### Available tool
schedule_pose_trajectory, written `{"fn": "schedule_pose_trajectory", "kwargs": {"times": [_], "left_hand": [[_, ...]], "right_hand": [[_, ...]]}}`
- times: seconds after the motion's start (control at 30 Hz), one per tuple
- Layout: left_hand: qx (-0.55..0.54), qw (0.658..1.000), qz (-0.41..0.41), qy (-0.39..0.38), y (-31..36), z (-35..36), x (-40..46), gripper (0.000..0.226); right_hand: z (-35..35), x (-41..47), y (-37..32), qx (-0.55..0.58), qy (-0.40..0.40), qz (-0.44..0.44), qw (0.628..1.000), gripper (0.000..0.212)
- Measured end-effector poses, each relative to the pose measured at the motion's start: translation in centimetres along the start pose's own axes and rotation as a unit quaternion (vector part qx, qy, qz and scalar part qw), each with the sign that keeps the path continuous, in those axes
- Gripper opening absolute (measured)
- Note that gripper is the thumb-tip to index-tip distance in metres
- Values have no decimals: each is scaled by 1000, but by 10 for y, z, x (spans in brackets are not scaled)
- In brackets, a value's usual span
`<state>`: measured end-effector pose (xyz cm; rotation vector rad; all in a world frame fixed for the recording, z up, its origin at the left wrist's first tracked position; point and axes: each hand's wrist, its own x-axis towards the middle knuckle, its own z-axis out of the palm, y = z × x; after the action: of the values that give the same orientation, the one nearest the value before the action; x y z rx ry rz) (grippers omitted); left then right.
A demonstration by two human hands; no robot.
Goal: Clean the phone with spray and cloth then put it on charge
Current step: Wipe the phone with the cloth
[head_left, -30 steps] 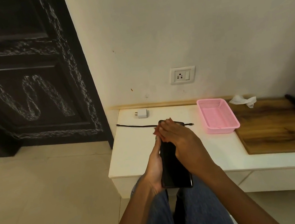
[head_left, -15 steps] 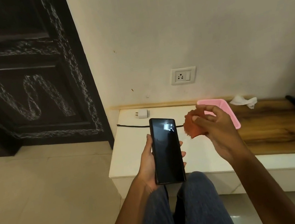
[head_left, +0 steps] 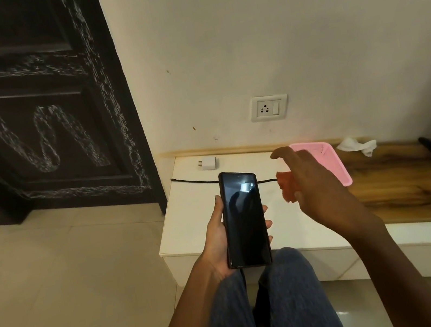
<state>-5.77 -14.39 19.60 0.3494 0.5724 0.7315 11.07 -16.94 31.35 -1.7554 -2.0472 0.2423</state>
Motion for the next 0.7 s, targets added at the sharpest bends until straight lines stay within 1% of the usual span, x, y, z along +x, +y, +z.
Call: {"fn": "schedule_pose_trajectory", "kwargs": {"times": [0.07,0.17,0.2,0.23,0.3,0.33,0.37,0.4,0.47,0.53,0.63,0.7], "left_hand": [[0,1000,2,-1,1,0,-1,78],[-12,1000,1,-10,3,0,-2,78],[-14,1000,2,-14,3,-1,-2,78],[-17,1000,4,-17,3,-1,-2,77],[-20,1000,5,-23,4,-1,-2,76],[-20,999,5,-26,4,-1,-3,76],[-20,999,5,-27,4,0,-3,76],[-18,999,4,-26,4,0,-3,77],[-14,1000,1,-18,4,0,-2,81],[-8,1000,-7,-8,4,0,-2,84],[1,1000,-5,-3,4,0,-2,85],[9,1000,-6,2,4,0,-2,85]], "right_hand": [[-4,2,-1,5,5,14,1000,69],[-12,7,1,117,-18,59,991,38],[-13,7,2,133,-13,71,988,32],[-13,7,4,108,-1,78,991,30],[-13,7,4,22,31,64,997,34],[-12,7,3,34,40,62,997,32],[-12,8,2,59,39,53,996,28],[-12,9,2,110,32,46,992,24],[-10,9,2,226,19,38,973,16],[-8,9,3,304,3,38,952,23],[-1,11,4,343,-20,39,938,30],[1,12,2,345,-34,35,937,25]]}}
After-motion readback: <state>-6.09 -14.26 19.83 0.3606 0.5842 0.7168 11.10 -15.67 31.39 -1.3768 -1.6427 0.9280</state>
